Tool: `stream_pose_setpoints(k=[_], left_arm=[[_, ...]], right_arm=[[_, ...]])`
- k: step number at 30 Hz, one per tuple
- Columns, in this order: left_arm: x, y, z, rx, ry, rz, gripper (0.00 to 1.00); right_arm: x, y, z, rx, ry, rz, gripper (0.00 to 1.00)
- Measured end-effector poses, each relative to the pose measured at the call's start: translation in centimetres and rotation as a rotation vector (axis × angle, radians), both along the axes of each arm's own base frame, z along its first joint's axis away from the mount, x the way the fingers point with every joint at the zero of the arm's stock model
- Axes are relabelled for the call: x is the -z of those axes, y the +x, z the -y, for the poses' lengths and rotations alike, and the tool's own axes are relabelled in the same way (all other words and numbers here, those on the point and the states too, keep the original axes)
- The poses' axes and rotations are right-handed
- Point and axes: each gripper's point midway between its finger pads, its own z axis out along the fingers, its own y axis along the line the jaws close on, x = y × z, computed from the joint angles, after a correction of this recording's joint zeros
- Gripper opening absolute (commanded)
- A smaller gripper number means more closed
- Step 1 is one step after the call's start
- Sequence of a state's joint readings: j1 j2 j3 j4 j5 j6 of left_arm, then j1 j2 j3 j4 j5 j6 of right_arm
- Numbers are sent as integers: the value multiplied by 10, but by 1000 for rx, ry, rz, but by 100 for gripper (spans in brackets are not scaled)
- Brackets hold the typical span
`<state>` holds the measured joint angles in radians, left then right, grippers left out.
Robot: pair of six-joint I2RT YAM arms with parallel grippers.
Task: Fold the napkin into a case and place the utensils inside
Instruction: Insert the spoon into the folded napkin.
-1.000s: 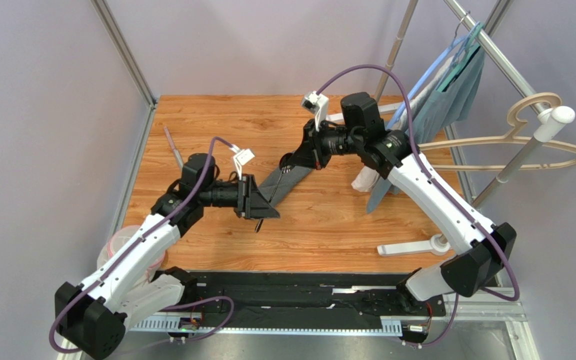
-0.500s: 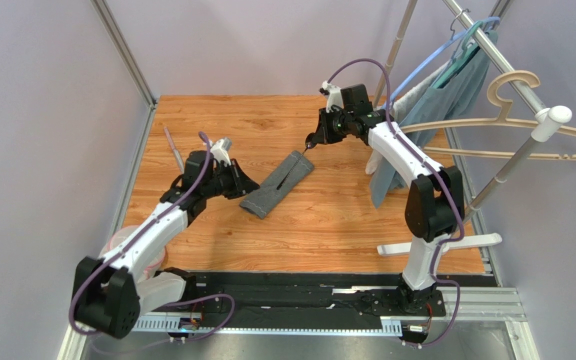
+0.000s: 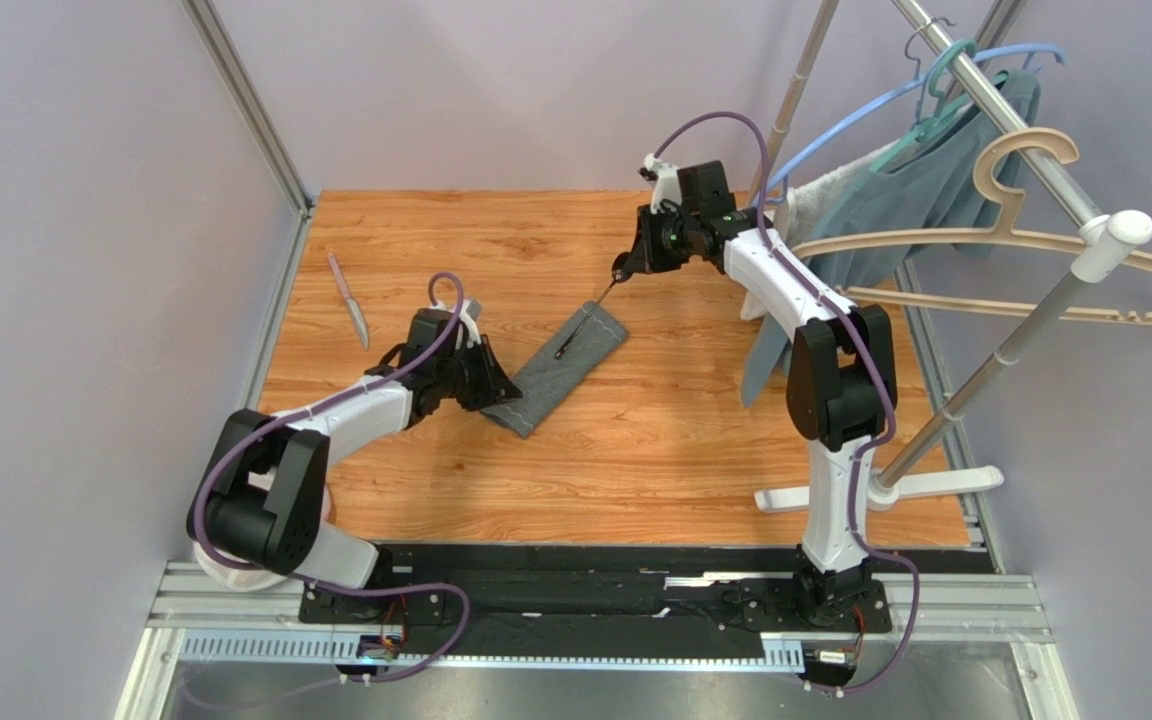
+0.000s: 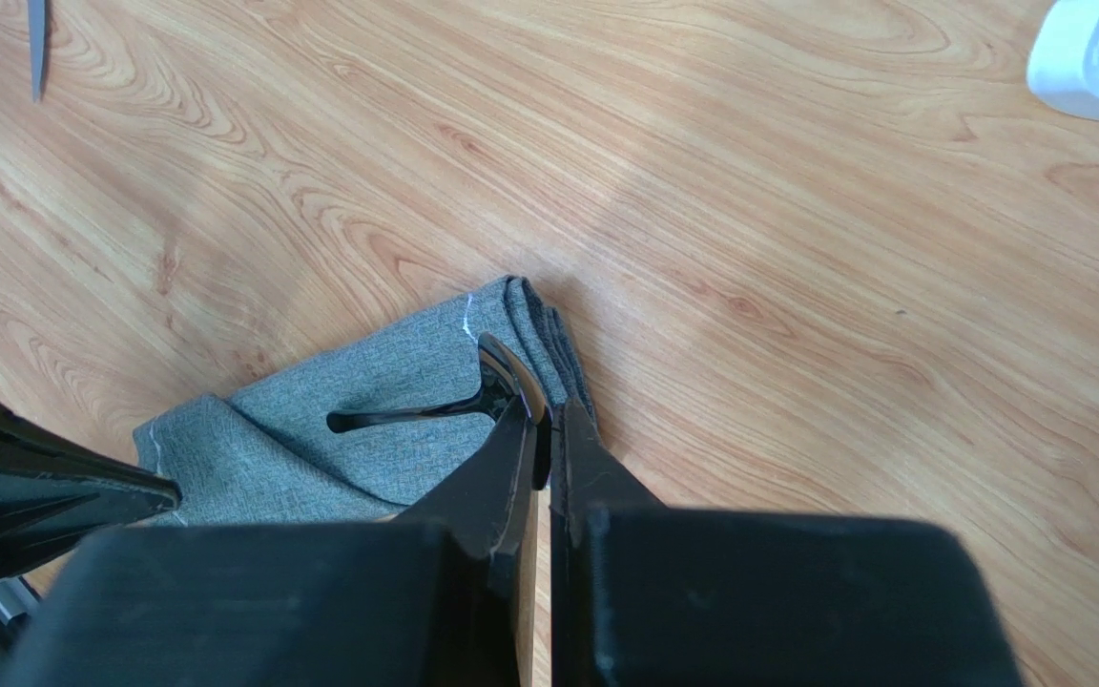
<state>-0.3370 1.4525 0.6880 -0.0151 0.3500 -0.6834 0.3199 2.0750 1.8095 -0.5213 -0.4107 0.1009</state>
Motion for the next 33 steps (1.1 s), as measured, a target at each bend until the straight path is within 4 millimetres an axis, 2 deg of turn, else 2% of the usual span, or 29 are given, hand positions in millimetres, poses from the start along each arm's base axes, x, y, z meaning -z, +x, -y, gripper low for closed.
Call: stream_pose_setpoints(k=[8,18,28,33], left_arm=[[14,4,-5,-59,26,-53,0],[26,3,-8,-73,42,-77,0],[31,2,-8,-72,41,-74,0],[32,-1,-7,-66,38,-81,0]], right_arm=[[14,-2,-11,-34,43,-42,0],[23,-21,-35,-87,105,-91,0],[52,-50,-59,-114,156,-202,0],[65,-53,-61,-74,169,-230,0]])
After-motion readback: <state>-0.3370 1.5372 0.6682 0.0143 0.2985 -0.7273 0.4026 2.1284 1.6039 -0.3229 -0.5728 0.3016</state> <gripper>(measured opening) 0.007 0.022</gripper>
